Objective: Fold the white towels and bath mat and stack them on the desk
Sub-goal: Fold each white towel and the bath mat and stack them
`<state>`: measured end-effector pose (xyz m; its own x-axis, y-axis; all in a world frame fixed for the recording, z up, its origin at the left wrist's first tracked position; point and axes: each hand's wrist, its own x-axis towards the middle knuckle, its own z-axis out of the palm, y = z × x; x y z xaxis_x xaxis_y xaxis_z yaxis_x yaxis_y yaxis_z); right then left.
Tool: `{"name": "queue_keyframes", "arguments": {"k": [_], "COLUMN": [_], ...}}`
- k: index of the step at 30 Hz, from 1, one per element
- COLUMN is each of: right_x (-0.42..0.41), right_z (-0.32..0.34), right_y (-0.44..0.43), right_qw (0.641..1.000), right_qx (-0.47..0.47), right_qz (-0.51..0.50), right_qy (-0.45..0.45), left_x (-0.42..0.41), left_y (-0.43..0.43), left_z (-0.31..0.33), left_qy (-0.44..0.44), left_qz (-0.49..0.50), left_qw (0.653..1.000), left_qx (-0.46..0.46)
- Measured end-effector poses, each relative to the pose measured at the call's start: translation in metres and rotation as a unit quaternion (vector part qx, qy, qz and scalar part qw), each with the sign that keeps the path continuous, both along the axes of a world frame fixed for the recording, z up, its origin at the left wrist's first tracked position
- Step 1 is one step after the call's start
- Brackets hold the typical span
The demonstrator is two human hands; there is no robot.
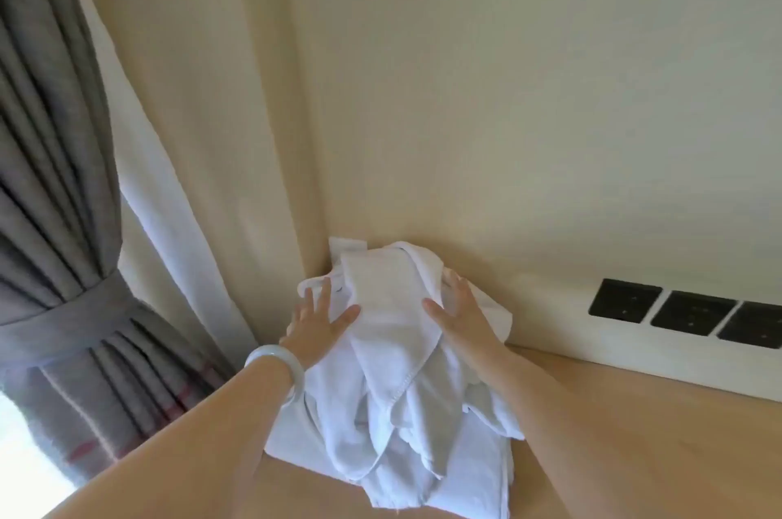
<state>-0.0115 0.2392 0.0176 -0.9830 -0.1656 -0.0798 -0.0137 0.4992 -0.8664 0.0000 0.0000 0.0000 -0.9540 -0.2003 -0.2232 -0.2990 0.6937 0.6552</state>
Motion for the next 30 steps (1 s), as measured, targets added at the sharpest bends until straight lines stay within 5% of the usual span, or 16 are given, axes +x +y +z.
{"name": "queue_keyframes", "arguments": {"k": [9,21,25,30], "right_x": [-0.009,-0.003,0.003,0.013], "right_z": [-0.057,-0.07,-0.067,-0.056], "right_y": [0.008,0.005,-0.011,-0.023], "right_qw": [0.977,0.915,0.923,0.923], "right_qx": [-0.091,-0.133,-0.18,-0.238], "right_qz": [-0.158,-0.273,-0.215,-0.202], "right_qy": [-0.107,-0.265,-0.262,-0.224], "left_x": [-0.016,-0.022,-0.024,-0.021], "left_y": [-0.011,-0.016,-0.003,0.016], "left_z": [-0.043,-0.055,-0.049,-0.043], "left_qy": [-0.116,-0.185,-0.126,-0.06], "left_qz": [0.115,0.116,0.053,0.07], "left_qw": [0.981,0.967,0.953,0.944], "left_qx": [0.101,0.128,0.269,0.316]}}
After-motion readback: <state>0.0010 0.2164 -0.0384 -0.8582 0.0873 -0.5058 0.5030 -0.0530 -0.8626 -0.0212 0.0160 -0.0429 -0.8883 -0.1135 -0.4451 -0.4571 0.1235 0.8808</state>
